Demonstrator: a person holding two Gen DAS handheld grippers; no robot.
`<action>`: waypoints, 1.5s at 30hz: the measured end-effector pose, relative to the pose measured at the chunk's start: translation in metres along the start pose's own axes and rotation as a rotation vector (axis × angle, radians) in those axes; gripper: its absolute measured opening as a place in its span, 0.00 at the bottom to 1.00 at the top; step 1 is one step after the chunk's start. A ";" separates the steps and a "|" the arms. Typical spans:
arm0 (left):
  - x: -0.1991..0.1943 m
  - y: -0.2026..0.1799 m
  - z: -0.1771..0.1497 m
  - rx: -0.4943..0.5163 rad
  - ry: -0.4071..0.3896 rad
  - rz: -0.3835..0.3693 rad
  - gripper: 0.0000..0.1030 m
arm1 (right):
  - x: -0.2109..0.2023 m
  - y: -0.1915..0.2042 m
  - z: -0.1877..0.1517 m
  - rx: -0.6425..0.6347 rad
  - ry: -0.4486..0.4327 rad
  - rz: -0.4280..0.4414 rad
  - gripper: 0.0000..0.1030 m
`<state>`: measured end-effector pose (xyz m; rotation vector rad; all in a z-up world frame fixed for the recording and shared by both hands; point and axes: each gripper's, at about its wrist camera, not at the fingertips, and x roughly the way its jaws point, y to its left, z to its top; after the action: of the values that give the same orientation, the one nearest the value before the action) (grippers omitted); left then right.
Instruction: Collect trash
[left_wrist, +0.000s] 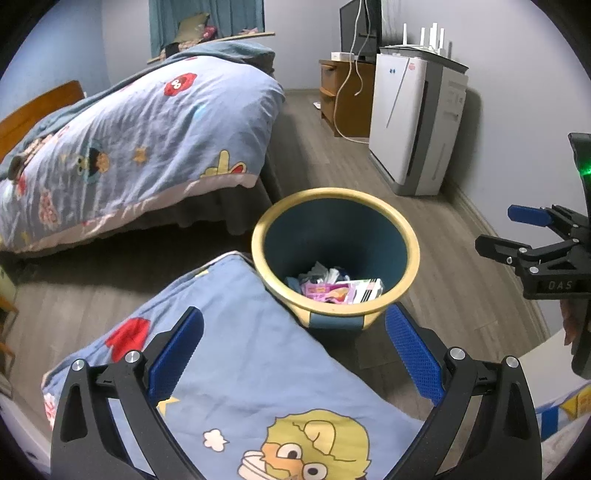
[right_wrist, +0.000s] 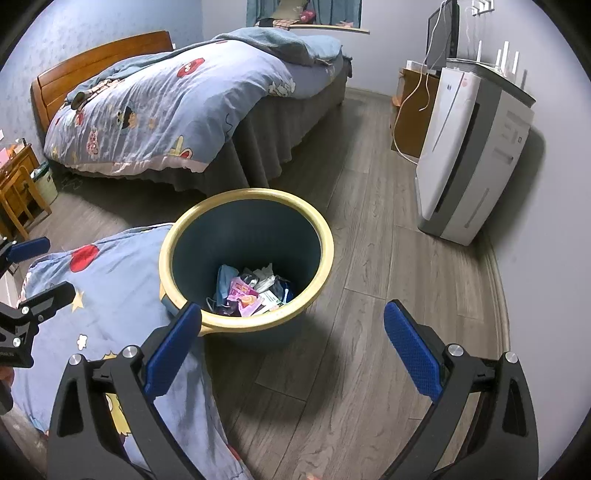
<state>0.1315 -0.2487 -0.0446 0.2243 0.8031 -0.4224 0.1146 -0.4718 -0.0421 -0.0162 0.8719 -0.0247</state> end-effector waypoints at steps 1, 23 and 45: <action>0.000 0.000 0.000 -0.001 0.000 0.000 0.95 | 0.000 0.000 0.000 0.000 0.000 0.001 0.94; 0.000 0.000 0.000 0.001 0.000 0.003 0.95 | 0.003 0.007 0.001 -0.027 0.009 -0.004 0.94; 0.000 0.000 0.000 0.000 -0.001 0.002 0.95 | 0.003 0.009 0.001 -0.032 0.014 -0.006 0.94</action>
<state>0.1316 -0.2485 -0.0451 0.2250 0.8020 -0.4201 0.1177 -0.4631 -0.0438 -0.0487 0.8861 -0.0162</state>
